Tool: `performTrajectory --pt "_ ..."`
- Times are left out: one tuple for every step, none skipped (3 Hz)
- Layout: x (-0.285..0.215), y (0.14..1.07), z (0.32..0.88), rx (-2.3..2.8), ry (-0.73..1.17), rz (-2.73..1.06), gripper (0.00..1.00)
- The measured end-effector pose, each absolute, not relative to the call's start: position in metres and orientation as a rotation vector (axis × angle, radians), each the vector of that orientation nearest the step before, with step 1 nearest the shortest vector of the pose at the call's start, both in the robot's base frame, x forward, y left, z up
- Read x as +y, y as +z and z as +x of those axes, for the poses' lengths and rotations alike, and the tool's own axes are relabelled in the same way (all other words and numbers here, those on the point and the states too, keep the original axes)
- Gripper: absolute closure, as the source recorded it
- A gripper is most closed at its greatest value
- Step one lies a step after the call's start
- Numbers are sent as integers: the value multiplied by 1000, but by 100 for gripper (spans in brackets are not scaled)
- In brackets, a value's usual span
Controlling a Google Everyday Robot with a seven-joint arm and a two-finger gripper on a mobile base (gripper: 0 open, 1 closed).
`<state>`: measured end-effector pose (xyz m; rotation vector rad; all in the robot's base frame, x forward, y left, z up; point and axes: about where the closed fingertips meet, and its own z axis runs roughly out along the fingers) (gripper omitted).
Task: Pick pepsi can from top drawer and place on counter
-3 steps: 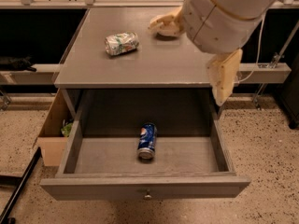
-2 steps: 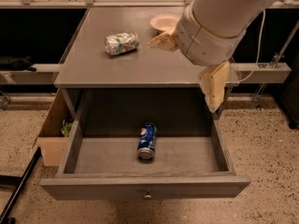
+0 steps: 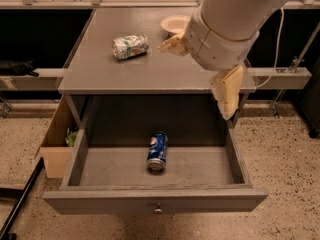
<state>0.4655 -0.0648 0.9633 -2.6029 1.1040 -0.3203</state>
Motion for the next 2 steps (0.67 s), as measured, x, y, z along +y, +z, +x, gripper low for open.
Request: performTrajectory --pt "-65 932 485 1161 -275 -2613 0" --pt "-68 889 508 1219 -208 -2613 0"
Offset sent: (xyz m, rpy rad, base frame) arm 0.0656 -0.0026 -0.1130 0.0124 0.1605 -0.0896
